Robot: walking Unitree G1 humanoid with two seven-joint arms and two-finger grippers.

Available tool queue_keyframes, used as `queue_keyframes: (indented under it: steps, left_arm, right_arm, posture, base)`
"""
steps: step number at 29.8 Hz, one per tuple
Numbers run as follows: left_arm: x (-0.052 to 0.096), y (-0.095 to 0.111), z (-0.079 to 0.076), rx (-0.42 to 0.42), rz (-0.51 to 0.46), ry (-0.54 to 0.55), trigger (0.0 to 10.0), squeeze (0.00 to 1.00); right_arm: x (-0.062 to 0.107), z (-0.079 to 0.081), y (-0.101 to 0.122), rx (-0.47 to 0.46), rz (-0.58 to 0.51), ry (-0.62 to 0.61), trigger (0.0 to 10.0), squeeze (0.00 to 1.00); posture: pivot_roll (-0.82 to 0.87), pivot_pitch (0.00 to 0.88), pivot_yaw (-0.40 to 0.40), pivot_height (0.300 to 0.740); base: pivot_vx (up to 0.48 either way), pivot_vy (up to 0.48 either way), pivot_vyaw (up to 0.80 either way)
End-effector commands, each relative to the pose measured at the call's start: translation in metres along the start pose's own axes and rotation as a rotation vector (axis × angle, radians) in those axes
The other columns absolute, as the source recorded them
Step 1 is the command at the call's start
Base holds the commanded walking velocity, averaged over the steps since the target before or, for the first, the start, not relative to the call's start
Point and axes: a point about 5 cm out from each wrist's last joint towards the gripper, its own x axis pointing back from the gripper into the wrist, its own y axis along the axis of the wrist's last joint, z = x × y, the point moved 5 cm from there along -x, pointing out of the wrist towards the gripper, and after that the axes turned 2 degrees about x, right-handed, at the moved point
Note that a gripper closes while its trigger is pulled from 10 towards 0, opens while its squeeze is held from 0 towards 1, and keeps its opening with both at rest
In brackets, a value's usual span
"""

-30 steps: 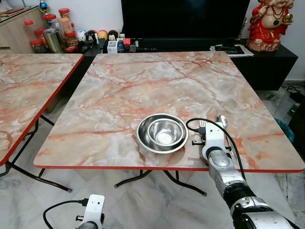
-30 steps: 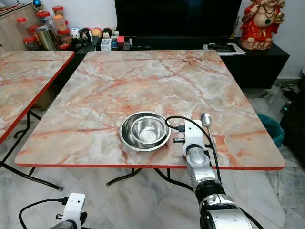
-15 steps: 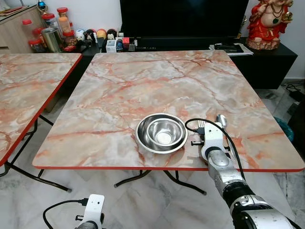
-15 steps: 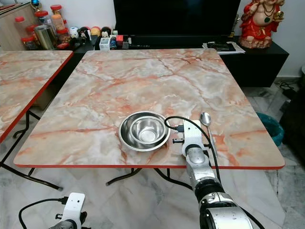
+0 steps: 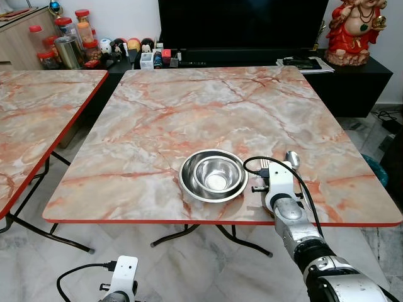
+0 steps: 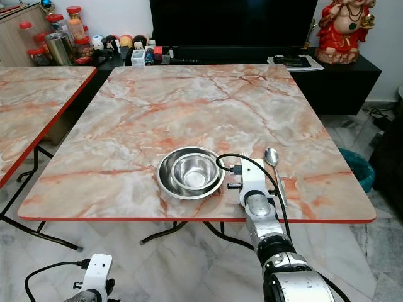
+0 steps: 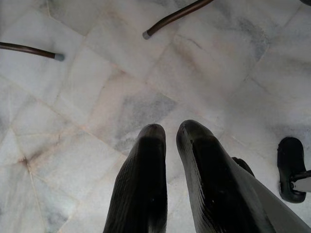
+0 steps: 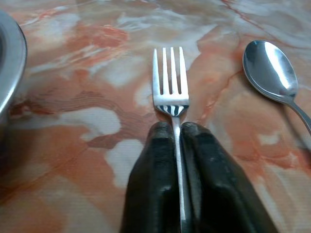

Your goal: Setting the table

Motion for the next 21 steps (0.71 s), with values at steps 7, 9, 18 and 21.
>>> queue_keyframes:
  steps: [7, 9, 18, 21]
  left_arm:
    - [0.0, -0.0011, 0.0046, -0.007, 0.013, 0.015, 10.0, 0.0]
    - [0.0, -0.001, 0.0048, -0.008, 0.013, 0.016, 10.0, 0.0]
    - [-0.0003, 0.0002, 0.005, -0.013, 0.011, 0.018, 10.0, 0.0]
    - [-0.0004, 0.0006, 0.0051, -0.013, 0.011, 0.018, 10.0, 0.0]
  right_arm:
    - [-0.0009, 0.0025, 0.0036, -0.008, -0.006, 0.003, 10.0, 1.0]
    - [-0.0011, 0.0027, 0.0044, -0.009, -0.008, 0.003, 10.0, 1.0]
    - [-0.0013, 0.0026, 0.0063, -0.014, -0.017, 0.003, 10.0, 1.0]
    - [-0.0013, 0.0025, 0.0079, -0.015, -0.024, 0.003, 10.0, 1.0]
  posture:
    - [0.0, 0.0, 0.014, 0.736]
    - [0.0, 0.0, 0.014, 0.736]
    - [0.0, 0.0, 0.016, 0.736]
    - [0.0, 0.0, 0.016, 0.736]
  base:
    - [0.0, 0.0, 0.0]
    - [0.0, 0.0, 0.0]
    - [0.0, 0.0, 0.0]
    - [0.0, 0.0, 0.0]
